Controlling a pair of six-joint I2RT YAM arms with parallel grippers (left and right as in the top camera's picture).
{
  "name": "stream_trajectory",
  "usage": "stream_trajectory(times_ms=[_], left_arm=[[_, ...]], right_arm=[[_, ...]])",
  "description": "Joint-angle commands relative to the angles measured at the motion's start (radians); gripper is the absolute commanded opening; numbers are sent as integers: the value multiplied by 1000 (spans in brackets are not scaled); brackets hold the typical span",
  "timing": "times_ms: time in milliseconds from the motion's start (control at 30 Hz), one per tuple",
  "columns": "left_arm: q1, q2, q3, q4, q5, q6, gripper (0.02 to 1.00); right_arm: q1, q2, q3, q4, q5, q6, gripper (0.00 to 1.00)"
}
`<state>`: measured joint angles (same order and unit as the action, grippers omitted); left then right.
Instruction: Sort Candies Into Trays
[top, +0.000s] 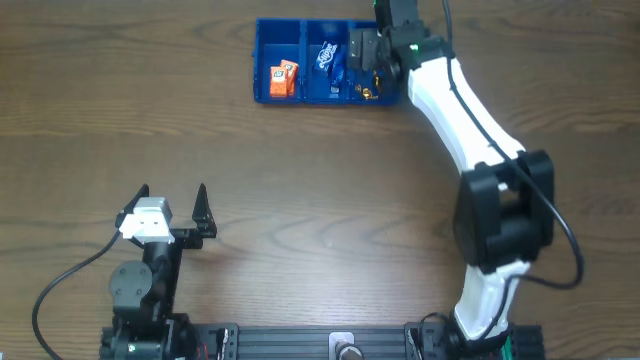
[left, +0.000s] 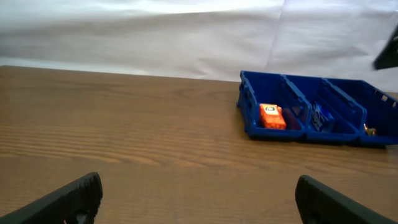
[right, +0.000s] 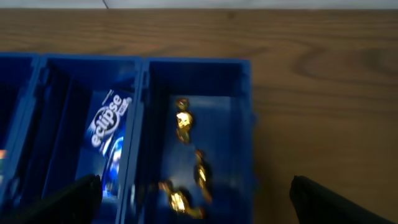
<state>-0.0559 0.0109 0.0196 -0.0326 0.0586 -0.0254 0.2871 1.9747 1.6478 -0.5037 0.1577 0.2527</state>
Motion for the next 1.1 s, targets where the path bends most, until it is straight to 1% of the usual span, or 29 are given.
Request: stream_trajectory(times_ms=[33, 133, 233, 367, 467, 567, 633, 767, 833, 1100], left_arm=[[3, -6, -14, -42, 10, 3, 998], [3, -6, -14, -42, 10, 3, 998], [3, -6, -14, -42, 10, 3, 998], [3, -6, -14, -42, 10, 3, 998], [3, -6, -14, -42, 10, 3, 996], [3, -6, -14, -42, 10, 3, 998], [3, -6, -14, -42, 10, 3, 996], [3, -6, -14, -42, 10, 3, 998], [3, -6, -14, -42, 10, 3, 998], [3, -6, -14, -42, 10, 3, 996]], right_arm=[[-22, -318, -152, 2, 51, -68, 998], [-70, -507, -317, 24, 52, -105, 998], [-99, -699, -500, 77, 51, -106, 998], [-138, -1000, -814, 176, 50, -106, 998], [-159, -1164, -991, 229, 48, -106, 998], [-176, -1350, -1178, 272, 13, -105, 998], [-192, -1450, -1272, 310, -33, -105, 998], [-254, -1617, -1427, 393, -127, -105, 998], [-275, -1676, -1478, 414, -151, -105, 998], [-288, -1802, -1642, 537, -154, -128, 998]])
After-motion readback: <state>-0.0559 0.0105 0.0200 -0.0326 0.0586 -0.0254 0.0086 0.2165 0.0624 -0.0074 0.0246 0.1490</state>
